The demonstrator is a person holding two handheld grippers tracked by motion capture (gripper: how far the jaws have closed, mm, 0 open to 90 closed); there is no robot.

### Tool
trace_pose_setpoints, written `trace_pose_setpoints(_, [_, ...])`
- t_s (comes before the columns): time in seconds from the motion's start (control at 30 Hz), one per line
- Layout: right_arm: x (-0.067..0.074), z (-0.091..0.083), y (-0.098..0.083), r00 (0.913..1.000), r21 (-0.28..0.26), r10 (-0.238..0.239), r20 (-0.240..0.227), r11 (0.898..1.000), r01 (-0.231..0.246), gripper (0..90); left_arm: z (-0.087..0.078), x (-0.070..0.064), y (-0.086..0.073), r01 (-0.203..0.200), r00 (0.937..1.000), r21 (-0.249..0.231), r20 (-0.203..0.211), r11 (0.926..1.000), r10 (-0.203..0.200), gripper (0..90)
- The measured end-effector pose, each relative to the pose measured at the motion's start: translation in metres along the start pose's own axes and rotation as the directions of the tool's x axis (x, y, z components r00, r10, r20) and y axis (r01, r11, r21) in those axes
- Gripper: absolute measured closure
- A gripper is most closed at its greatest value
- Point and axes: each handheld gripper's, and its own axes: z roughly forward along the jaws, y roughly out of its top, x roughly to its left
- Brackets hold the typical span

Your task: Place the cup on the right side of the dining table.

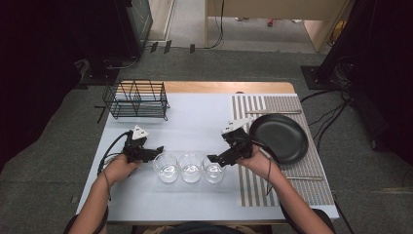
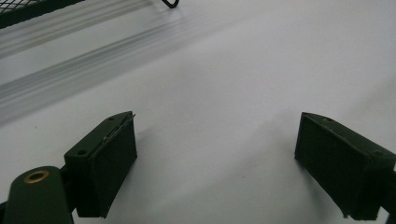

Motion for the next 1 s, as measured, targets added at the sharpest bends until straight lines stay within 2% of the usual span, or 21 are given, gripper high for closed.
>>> trace_pose_setpoints(0.2, [0.004,0.003,0.000,0.9997,0.011,-0.016,-0.017,1.000,0.016,0.0,0.000,0.000,0.000,0.000,1.0000,0.000,0.000,1.0000,0.000,12.6])
trace_pose_setpoints(0.4, [0.008,0.007,-0.002,0.9978,0.013,-0.050,-0.044,0.999,0.051,0.0,0.000,0.000,0.000,0.000,1.0000,0.000,0.000,1.0000,0.000,12.6])
trace_pose_setpoints(0.67, [0.012,0.008,-0.002,0.9955,0.003,-0.057,-0.075,0.998,0.057,0.0,0.000,0.000,0.000,0.000,1.0000,0.000,0.000,1.0000,0.000,12.6])
trace_pose_setpoints(1.0, [0.020,0.010,-0.004,0.9899,0.009,-0.093,-0.107,0.995,0.094,0.0,0.000,0.000,0.000,0.001,1.0000,0.000,0.000,1.0000,-0.001,12.6])
